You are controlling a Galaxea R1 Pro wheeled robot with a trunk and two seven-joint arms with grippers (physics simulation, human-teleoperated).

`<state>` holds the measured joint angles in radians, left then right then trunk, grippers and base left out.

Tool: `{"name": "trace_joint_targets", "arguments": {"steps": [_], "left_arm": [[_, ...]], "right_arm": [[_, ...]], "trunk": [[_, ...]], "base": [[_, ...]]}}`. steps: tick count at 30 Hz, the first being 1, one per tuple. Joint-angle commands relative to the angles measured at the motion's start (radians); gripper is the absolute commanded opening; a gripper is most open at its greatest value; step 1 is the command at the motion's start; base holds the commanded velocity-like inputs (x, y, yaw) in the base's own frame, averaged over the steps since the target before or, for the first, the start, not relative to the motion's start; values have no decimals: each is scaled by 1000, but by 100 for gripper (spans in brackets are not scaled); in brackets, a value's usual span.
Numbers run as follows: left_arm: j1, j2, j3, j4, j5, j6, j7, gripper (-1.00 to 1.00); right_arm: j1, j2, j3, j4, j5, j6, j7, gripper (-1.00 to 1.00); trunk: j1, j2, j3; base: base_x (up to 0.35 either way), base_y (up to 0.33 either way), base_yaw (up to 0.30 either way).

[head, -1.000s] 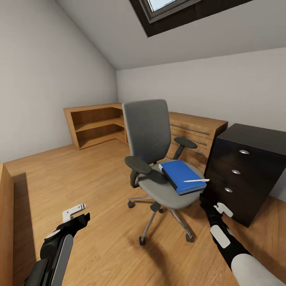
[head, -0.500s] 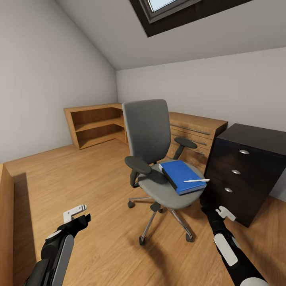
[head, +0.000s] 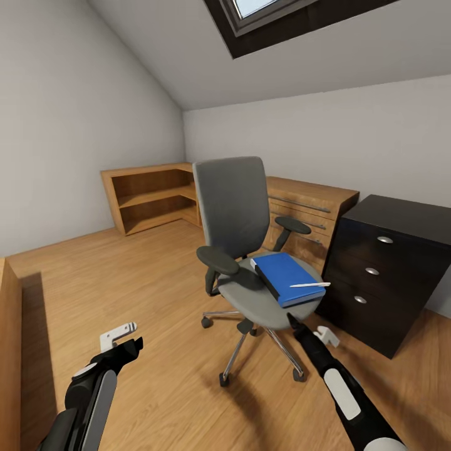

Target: In the bedroom, organize the workspace by keeping the computer under the desk, ensuring the monitor is on the desk, placing the keyboard on the desk next to the monitor, placing the mouse on the desk next to the keyboard, moving the folder from the swivel chair onto the desk next to the mouse, stacking the notebook on top of the folder with the pen on top of the notebook, and positioning the swivel chair next to the desk.

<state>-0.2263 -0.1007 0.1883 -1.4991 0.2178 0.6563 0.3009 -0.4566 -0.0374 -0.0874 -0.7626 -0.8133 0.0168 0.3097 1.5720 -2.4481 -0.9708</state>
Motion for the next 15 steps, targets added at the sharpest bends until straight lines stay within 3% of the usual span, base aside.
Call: {"name": "trace_joint_targets", "arguments": {"steps": [1,15], "left_arm": [[-1,-1,1,-1,10,3,7,100],[-1,-1,1,-1,10,3,7,100]], "right_arm": [[-1,1,0,1,-10,2,8,100],[6,17,1,0,-8,2,21,100]], "trunk": [[0,0,-1],[0,0,-1]], "base": [[0,0,0],[0,0,0]]}}
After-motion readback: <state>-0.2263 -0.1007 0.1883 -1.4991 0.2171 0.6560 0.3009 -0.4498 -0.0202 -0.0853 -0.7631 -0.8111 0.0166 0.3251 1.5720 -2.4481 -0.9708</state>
